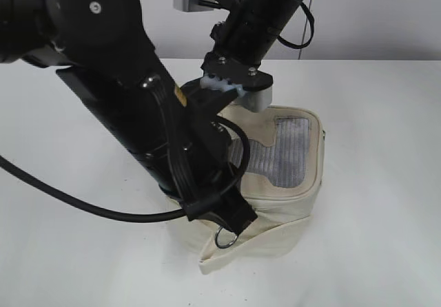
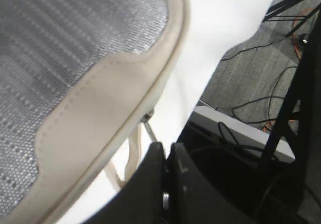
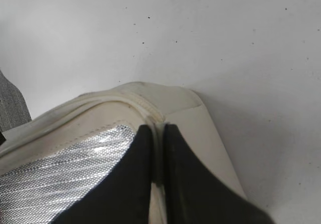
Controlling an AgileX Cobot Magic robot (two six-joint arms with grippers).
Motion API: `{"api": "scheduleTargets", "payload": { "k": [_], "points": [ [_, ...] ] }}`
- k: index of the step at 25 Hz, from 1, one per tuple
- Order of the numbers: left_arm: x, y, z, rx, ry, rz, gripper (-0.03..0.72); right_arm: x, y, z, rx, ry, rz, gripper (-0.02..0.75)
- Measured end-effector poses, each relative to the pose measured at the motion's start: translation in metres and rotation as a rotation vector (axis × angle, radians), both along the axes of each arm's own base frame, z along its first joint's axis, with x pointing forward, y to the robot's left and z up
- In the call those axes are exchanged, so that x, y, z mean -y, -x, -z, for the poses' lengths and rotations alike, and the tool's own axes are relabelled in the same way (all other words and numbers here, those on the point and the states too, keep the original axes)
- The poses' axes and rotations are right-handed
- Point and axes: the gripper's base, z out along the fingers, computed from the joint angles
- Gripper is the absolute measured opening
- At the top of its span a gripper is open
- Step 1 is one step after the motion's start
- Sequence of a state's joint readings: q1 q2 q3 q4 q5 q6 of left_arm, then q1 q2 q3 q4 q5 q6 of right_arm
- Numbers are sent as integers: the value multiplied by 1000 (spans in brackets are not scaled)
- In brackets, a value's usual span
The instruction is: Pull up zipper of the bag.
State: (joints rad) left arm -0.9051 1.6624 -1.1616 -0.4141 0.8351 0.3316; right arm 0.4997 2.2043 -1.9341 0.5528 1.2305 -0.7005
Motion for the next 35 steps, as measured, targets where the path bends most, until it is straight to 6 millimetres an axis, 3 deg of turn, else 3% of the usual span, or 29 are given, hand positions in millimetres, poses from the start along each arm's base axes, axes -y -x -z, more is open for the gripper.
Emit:
{"api": "scheduleTargets", "payload": {
  "k": [4, 8, 11, 16, 26, 29, 35],
  "points": [
    [-4, 1, 0, -5, -38, -4, 93, 0, 0, 0, -16, 4, 30, 68],
    [-8, 2, -7, 16, -43, 5, 326, 0, 0, -2, -33, 4, 75, 267],
    [-15, 1, -18, 101, -51, 25, 417, 4, 0, -8, -17, 33, 102, 405],
    [-29, -11, -37, 232, -57, 20, 442, 23, -4, -27, 54, 102, 162, 452],
    [-62, -91, -74, 365, 22, -223, 444, 88, -19, -63, 104, 92, 345, 457],
    [-58, -114, -72, 374, 27, -203, 444, 106, -16, -66, 91, 99, 386, 457],
    [-28, -149, -60, 380, 68, -97, 444, 141, 3, -67, 44, 124, 454, 457]
  ]
}}
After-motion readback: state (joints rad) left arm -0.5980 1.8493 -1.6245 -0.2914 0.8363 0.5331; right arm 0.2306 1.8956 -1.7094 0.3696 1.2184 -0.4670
